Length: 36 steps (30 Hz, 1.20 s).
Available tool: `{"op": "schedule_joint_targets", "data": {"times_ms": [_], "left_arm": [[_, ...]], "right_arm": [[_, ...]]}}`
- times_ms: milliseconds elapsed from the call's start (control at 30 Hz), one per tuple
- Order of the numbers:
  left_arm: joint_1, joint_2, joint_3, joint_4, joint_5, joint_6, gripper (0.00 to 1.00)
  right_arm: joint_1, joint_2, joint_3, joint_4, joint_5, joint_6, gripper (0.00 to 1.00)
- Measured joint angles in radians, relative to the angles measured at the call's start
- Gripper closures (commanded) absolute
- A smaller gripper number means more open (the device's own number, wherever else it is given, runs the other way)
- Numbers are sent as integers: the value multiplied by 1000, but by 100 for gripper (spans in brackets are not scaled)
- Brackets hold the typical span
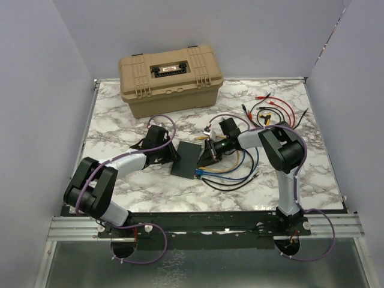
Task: Pull the plug from the switch port
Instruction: Pull the connector from the switch port.
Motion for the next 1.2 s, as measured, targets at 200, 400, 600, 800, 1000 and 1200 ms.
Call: {"op": "schedule_joint_targets", "data": {"times_ms": [200,400,600,800,1000,1200], "left_arm": [[0,27,18,14,13,-2,100],[0,44,30,26,24,-3,100],[2,54,39,29,27,-4,100],[5,71,61,23,27,-2,100],[7,98,94,16,29,16,100],[8,117,119,13,29,38,100]], "right_arm": [[-5,-11,-3,-32,1,-55,100],[-12,-28,-8,-61,9,-92,100],[-32,-71,-35,-138,28,-138,100],[-46,-109,-46,-226,63,-178,100],[-51,-153,-42,-293,106,-215,100],[-51,-177,47,-352,127,-225,100]]}}
